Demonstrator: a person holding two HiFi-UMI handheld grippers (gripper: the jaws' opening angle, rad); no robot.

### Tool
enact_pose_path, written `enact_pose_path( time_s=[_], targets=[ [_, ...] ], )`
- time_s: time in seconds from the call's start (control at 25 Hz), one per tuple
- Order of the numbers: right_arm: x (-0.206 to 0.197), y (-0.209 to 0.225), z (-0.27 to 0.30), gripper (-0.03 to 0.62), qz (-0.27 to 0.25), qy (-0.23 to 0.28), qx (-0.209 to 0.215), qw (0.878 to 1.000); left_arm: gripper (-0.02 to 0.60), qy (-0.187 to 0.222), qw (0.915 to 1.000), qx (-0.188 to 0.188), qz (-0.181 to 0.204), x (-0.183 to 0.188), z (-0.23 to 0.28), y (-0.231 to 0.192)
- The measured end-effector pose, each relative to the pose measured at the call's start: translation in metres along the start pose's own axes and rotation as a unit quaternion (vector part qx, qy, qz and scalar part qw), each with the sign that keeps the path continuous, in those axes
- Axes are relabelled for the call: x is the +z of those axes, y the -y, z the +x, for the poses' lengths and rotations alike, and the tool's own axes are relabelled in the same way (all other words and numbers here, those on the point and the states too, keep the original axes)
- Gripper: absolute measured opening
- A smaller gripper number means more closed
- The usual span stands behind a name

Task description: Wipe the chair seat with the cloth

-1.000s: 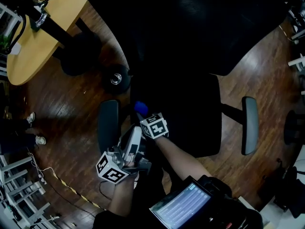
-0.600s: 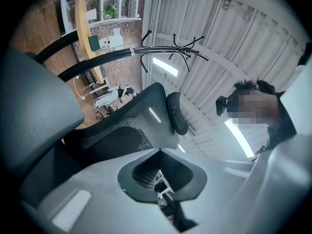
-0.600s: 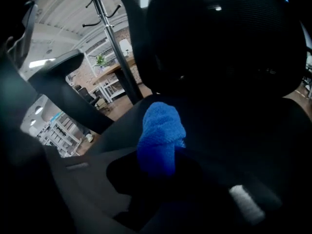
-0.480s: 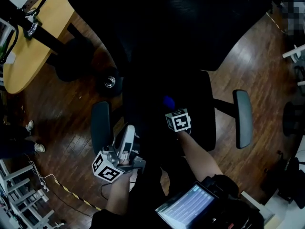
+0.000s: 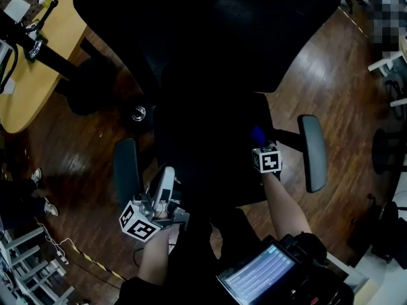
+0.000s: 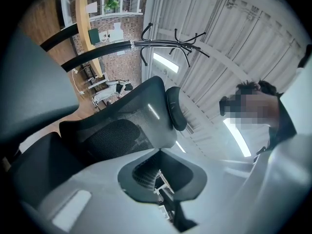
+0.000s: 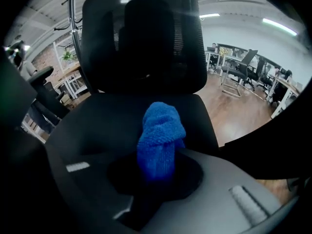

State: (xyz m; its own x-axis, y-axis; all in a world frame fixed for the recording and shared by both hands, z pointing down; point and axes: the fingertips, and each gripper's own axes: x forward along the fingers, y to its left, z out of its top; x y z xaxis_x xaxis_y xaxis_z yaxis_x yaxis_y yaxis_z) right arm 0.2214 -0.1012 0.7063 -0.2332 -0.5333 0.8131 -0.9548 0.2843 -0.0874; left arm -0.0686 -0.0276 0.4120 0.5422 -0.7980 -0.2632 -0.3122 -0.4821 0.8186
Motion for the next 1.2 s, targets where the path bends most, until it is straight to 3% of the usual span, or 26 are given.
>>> enact_pose_path(
  time_s=[0.24,0.36,0.52,0.72,0.84,1.04,1.2],
  targets=[
    [0.003,0.0,-0.003,0.049,0.017,0.008,-0.006,1.0,-0.008,0.002,1.0,-0.007,0.001,0.0,-0.002,0.008],
    [0.008,-0.03,-0.002,0.049,0.035,0.017,0.017,0.999,-0.008,0.008,0.9999,-0.008,0.002,0.003,-0.005,0.011],
    [0.022,-0.143,0.012,0.049,0.008,0.015,0.116,0.993,-0.008,0.016,0.9998,-0.003,0.006,0.013,-0.015,0.012],
    [0.024,-0.296,0.016,0.049,-0.019,-0.006,0.248,0.969,-0.008,0.028,0.9996,0.004,0.008,0.018,-0.023,0.012],
    [0.003,-0.348,0.019,0.049,-0.05,-0.022,0.281,0.958,-0.008,0.037,0.9993,0.007,0.009,0.02,-0.028,0.013],
    [-0.005,-0.35,0.025,0.049,-0.054,-0.014,0.272,0.961,-0.008,0.038,0.9992,0.006,0.009,0.023,-0.032,0.008],
    [-0.014,-0.311,0.028,0.049,-0.05,-0.026,0.241,0.969,-0.008,0.038,0.9992,0.006,0.008,0.025,-0.031,0.004]
  ],
)
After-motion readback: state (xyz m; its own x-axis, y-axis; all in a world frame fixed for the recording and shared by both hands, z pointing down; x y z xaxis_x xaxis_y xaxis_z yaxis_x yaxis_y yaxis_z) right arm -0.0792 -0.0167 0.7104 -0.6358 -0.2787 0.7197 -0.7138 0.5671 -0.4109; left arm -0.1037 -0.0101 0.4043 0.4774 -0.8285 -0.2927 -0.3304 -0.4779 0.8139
